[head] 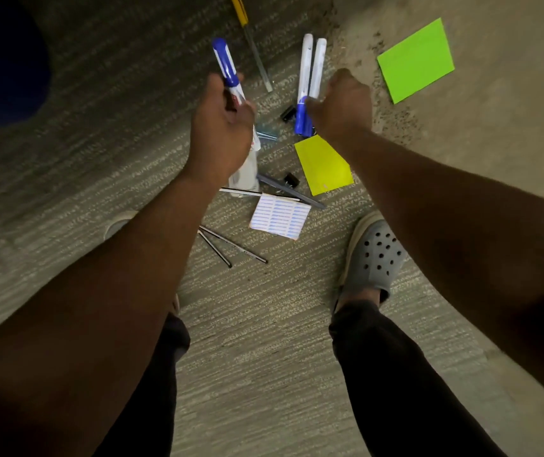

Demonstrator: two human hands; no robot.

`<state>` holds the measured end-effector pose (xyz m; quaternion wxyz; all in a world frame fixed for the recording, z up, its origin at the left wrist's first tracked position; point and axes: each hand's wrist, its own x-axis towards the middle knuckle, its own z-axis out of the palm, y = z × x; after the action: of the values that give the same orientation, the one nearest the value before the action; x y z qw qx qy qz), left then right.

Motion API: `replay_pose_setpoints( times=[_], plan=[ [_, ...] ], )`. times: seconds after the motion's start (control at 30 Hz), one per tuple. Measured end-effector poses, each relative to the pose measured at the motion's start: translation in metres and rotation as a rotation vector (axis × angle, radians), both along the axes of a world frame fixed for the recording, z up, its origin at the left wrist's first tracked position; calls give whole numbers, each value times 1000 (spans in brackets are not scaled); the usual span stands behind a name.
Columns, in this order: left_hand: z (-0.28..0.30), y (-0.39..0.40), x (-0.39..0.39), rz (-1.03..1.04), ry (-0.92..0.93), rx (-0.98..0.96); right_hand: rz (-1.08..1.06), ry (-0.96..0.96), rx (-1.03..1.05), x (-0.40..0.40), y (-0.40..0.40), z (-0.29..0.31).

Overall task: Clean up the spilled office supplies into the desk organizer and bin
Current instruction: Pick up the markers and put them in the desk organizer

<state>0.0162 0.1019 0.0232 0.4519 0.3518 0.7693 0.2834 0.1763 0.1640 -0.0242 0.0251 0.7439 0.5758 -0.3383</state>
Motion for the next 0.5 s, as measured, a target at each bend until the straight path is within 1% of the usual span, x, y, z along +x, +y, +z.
replay_pose_setpoints(
  times=[0.1,0.17,0.33,0.5],
  plan=[
    [6,-2,-5,117,-73,-57,92,-82,-71,-14,7,-12],
    [10,-7,-8,152,-112,-87,97,-121,-104,-20,9,-17],
    [19,-22,-12,141,-139,-126,46,-121,-138,-30,6,-20],
    [33,-34,-16,153,-173,-145,42,-122,-143,-15,-7,-18]
  ],
)
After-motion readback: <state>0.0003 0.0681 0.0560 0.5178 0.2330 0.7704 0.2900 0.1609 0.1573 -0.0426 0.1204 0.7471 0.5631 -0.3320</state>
